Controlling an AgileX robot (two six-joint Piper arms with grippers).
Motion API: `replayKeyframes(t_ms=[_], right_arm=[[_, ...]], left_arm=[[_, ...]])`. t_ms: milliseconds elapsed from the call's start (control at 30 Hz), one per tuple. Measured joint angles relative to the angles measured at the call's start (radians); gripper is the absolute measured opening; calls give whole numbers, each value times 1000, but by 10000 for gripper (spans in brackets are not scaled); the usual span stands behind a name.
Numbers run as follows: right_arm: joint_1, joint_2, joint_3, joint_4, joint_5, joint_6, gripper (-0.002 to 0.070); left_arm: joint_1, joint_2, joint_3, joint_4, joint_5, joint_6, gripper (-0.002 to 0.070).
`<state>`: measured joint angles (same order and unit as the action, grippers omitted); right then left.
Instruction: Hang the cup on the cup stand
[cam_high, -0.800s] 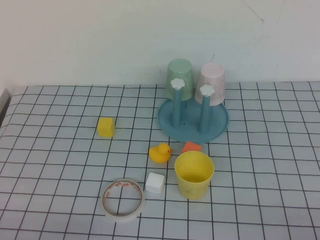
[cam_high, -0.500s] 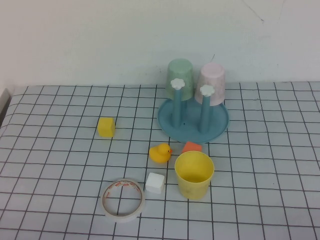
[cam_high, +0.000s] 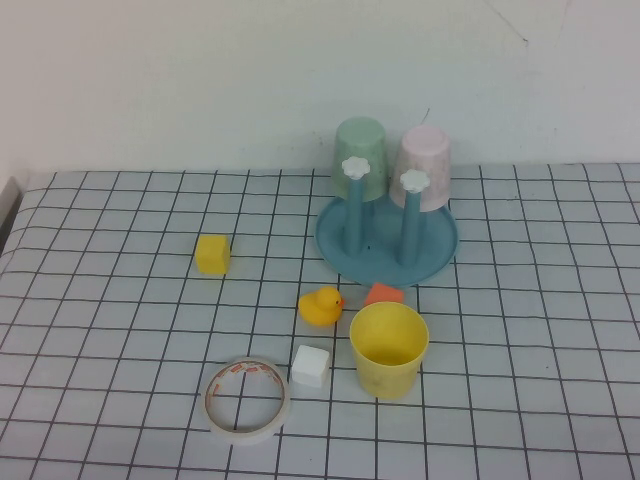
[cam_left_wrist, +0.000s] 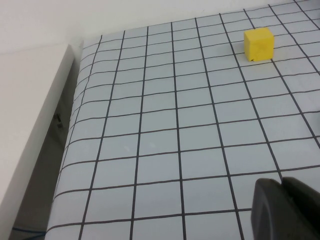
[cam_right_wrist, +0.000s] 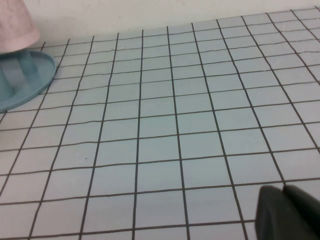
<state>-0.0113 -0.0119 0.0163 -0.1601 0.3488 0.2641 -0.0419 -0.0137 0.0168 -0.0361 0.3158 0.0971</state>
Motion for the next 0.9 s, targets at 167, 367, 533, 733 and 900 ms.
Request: replayKeyframes(t_ms=[167, 367, 533, 733, 900], right_arm=[[0, 0, 0, 0, 0, 0, -1], [0, 0, 0, 0, 0, 0, -1], [0, 0, 0, 11, 0, 2, -1], [0, 0, 0, 239, -2, 19, -1], [0, 0, 10, 791, 24, 82, -1]], left_arm=[[0, 0, 0, 0, 0, 0, -3], [0, 0, 0, 36, -7, 5, -3], [0, 0, 2, -33, -73, -67, -3], [0, 0, 2, -483, -237, -348, -3], [0, 0, 2, -728, -291, -410, -3]])
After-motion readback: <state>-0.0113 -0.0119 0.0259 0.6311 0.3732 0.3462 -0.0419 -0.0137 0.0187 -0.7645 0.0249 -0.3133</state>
